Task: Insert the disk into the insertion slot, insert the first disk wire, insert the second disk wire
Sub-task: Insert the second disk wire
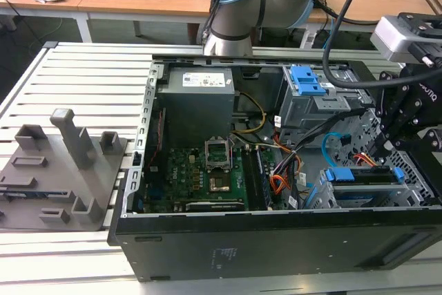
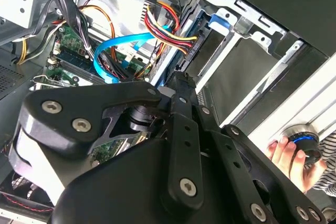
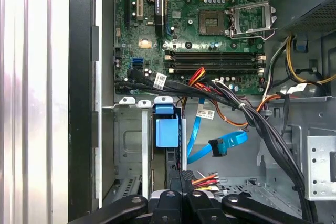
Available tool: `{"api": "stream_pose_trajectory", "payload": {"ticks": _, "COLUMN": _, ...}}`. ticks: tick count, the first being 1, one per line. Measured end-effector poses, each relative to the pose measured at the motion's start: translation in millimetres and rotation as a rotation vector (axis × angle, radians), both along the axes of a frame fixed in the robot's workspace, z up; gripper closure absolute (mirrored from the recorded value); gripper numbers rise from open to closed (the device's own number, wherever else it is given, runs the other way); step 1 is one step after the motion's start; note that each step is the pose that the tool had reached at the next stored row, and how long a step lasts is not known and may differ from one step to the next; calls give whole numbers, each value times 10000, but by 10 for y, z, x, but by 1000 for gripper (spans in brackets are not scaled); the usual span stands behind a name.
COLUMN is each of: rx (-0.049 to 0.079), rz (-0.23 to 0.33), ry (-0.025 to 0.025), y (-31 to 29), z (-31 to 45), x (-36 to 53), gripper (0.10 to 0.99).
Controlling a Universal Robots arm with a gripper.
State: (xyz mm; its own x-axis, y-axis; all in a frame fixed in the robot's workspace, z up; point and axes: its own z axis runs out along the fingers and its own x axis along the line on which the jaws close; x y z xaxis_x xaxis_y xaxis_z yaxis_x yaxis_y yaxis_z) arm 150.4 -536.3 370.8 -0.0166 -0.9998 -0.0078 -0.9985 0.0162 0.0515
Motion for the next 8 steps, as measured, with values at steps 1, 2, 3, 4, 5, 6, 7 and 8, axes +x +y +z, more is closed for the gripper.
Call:
{"api": "stream_pose_trajectory", "payload": {"ticks": 1, "rx": 0, "rz": 1, "ry": 0, "y": 0, "z": 0, "x": 0, "gripper": 980}}
{"api": "stream_pose_trajectory", "payload": {"ticks": 2, "rx": 0, "rz": 1, "ry": 0, "y": 0, "z": -1, "x": -1, "gripper": 980}}
{"api": "stream_pose_trajectory", "payload": {"ticks": 3, "rx": 0, "rz": 0, "ry": 0, "y": 0, "z": -1, "x": -1, "gripper": 980}}
{"api": "stream_pose_trajectory", "payload": {"ticks": 4, "rx": 0, "rz": 1, "ry": 0, "y": 0, "z": -1, "x": -1, "gripper": 980}}
{"api": "stream_pose_trajectory", "payload": {"ticks": 5, "rx": 0, "rz": 0, "ry": 0, "y": 0, "z": -1, "x": -1, "gripper": 980}}
{"api": "stream_pose_trajectory", "payload": {"ticks": 6, "rx": 0, "rz": 1, "ry": 0, "y": 0, "z": -2, "x": -1, "gripper": 973}}
{"api": "stream_pose_trajectory", "payload": {"ticks": 7, "rx": 0, "rz": 0, "ry": 0, "y": 0, "z": -2, "x": -2, "gripper": 851}}
{"api": "stream_pose_trajectory", "payload": {"ticks": 8, "rx": 0, "rz": 0, "ry": 0, "y": 0, "z": -2, "x": -2, "gripper": 851}}
